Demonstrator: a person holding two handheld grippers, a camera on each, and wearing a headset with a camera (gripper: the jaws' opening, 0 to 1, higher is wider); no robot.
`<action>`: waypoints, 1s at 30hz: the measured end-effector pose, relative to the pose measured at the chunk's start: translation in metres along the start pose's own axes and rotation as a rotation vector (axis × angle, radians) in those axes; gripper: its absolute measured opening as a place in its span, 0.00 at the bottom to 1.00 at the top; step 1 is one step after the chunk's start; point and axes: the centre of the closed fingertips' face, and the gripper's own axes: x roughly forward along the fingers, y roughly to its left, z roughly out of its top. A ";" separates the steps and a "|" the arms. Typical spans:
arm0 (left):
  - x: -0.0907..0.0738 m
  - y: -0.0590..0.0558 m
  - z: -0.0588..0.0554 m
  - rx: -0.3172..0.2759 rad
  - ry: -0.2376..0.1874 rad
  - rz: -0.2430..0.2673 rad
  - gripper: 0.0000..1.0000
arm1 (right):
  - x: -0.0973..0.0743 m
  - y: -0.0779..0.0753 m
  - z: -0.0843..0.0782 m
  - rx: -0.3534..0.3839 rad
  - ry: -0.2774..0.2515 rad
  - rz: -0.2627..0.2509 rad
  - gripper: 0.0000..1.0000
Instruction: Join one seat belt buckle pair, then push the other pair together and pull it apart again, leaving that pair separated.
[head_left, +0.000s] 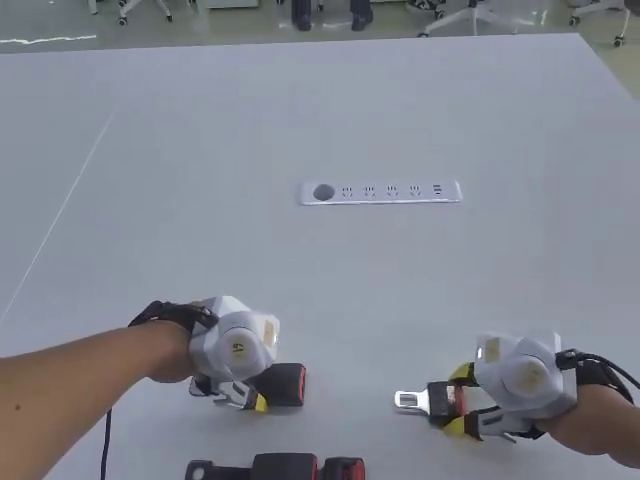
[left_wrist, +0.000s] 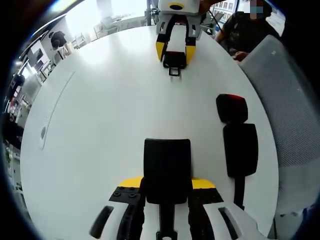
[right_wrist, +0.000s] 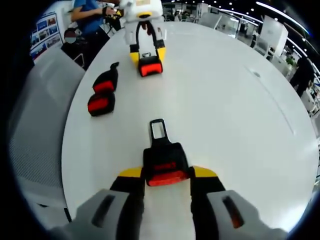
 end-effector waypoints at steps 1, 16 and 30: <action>0.000 0.000 0.000 0.002 0.000 0.001 0.34 | -0.001 0.000 -0.002 0.005 -0.001 -0.002 0.36; -0.003 -0.009 0.012 -0.144 -0.094 -0.005 0.64 | -0.009 -0.009 0.021 0.020 -0.114 -0.116 0.49; -0.086 0.019 0.032 -0.678 -0.518 0.422 1.00 | -0.069 -0.037 0.036 0.414 -0.392 -0.464 0.83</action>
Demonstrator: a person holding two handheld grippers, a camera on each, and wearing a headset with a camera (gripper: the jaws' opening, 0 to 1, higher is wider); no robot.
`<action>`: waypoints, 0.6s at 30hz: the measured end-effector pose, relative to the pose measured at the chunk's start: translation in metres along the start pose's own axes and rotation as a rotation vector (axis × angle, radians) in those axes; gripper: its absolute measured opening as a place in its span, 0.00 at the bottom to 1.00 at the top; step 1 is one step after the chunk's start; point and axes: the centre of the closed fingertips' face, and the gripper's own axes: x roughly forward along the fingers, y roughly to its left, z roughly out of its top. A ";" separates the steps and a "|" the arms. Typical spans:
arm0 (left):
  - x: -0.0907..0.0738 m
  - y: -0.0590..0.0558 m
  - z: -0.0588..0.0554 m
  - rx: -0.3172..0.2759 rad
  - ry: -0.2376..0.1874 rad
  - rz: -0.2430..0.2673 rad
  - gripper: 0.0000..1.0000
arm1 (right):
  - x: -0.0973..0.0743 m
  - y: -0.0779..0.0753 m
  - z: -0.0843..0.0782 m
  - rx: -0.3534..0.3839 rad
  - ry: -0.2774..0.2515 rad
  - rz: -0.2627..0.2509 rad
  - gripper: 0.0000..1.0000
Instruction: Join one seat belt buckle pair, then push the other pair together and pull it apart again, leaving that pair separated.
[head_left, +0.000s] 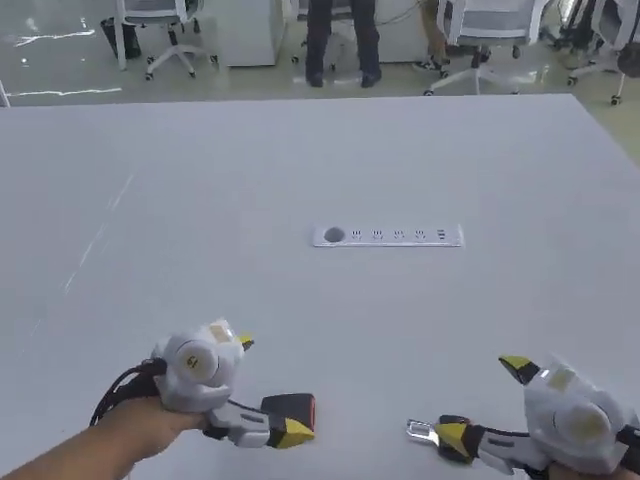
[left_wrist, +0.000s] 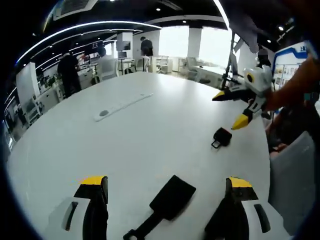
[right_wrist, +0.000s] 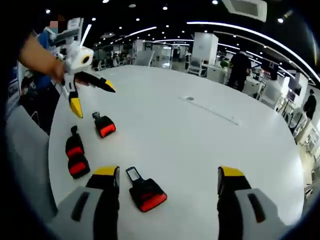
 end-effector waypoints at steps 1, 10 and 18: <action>-0.002 0.000 0.001 -0.014 -0.014 0.009 1.00 | -0.004 -0.001 0.000 0.019 -0.007 -0.021 0.83; -0.057 -0.006 0.000 -0.132 -0.118 0.138 1.00 | -0.032 0.016 0.002 0.081 -0.046 -0.077 0.88; -0.098 -0.012 -0.011 -0.206 -0.188 0.209 1.00 | -0.058 0.033 0.004 0.088 -0.086 -0.093 0.94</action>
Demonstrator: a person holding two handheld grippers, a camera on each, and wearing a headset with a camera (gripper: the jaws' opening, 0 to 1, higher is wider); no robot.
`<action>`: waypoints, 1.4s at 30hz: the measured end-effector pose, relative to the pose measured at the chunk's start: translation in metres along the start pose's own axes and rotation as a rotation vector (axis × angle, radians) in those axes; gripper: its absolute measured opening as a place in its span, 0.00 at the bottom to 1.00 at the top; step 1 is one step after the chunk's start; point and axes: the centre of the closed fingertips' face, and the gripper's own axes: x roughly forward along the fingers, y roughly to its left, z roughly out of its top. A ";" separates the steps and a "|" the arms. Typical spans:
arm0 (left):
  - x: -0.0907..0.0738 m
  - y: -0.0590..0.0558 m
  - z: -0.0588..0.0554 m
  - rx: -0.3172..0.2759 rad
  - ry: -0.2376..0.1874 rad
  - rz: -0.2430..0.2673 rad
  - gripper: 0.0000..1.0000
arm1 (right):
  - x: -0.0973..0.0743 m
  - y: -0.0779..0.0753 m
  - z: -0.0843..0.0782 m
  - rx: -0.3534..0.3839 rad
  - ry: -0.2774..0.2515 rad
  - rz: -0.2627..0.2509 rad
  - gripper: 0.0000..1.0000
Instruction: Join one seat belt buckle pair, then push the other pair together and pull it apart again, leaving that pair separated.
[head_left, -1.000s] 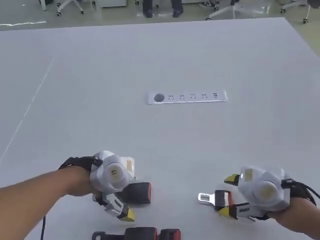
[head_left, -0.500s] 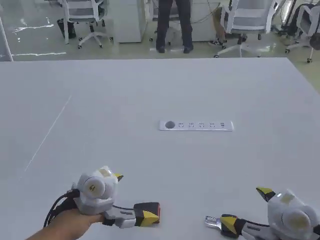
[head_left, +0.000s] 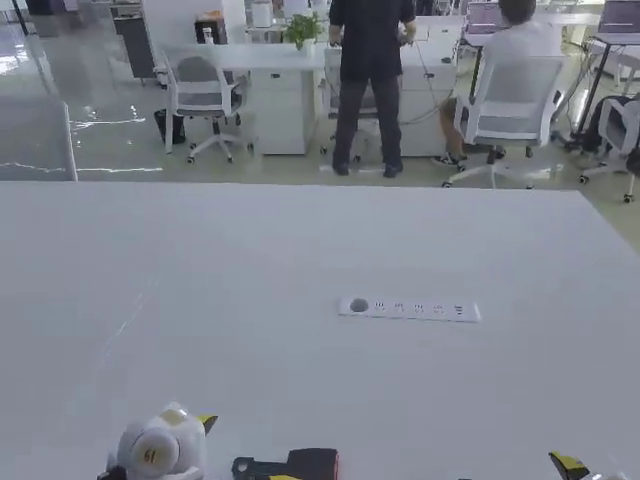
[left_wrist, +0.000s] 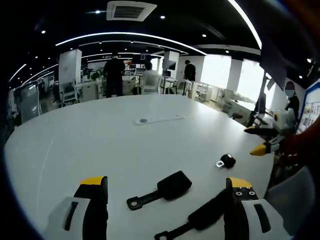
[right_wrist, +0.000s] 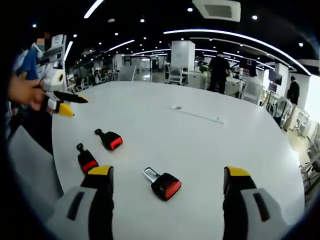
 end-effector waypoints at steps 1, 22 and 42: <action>-0.007 0.001 -0.002 -0.015 -0.010 0.006 1.00 | -0.005 0.002 0.000 0.002 -0.005 -0.004 0.94; -0.073 0.003 -0.029 -0.045 -0.026 0.064 1.00 | -0.070 0.023 -0.023 0.058 -0.033 -0.082 0.97; -0.068 0.007 -0.022 -0.031 -0.038 0.064 1.00 | -0.073 0.031 -0.023 0.053 -0.034 -0.093 0.98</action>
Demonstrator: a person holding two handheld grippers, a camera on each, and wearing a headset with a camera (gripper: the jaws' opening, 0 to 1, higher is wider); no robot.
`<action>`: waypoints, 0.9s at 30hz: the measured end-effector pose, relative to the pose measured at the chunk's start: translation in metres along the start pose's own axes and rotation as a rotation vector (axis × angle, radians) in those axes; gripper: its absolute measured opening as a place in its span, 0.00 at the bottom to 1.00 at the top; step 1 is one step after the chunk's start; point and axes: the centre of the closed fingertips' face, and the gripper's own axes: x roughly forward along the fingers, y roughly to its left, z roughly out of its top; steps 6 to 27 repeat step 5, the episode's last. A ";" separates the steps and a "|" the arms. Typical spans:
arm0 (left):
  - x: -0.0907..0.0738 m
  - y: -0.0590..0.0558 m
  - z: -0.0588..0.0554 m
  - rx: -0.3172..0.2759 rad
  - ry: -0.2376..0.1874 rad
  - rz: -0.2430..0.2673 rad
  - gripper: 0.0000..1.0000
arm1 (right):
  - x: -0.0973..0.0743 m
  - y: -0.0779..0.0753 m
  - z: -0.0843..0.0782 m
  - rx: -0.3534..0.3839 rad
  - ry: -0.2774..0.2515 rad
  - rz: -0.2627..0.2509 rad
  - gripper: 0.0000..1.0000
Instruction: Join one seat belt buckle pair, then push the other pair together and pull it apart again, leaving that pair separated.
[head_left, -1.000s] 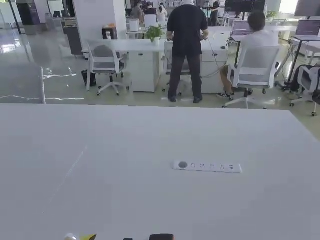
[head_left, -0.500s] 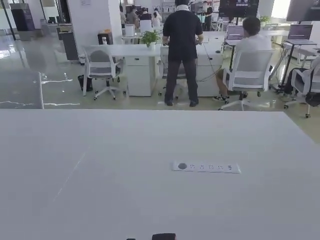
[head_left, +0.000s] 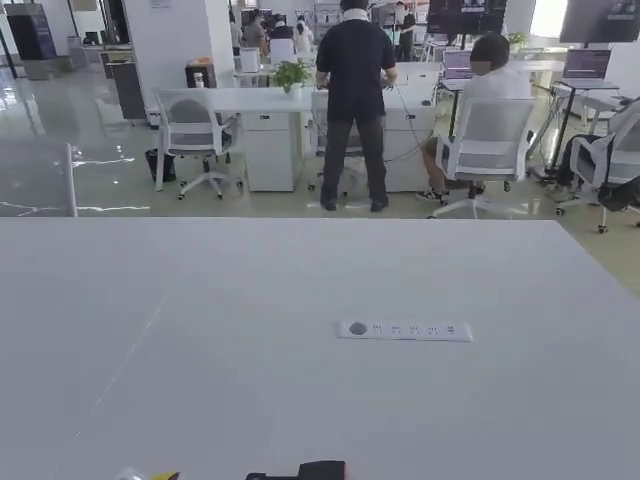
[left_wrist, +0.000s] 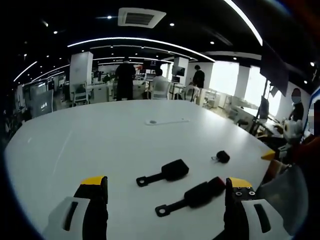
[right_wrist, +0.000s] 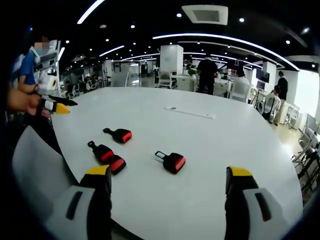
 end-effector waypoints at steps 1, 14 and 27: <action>0.000 -0.001 0.001 0.000 -0.003 0.000 1.00 | 0.001 0.000 -0.001 0.000 0.000 0.000 0.98; -0.001 -0.002 0.003 0.006 -0.004 -0.001 1.00 | 0.000 0.001 0.000 -0.005 -0.002 -0.003 0.98; -0.001 -0.002 0.003 0.006 -0.004 -0.001 1.00 | 0.000 0.001 0.000 -0.005 -0.002 -0.003 0.98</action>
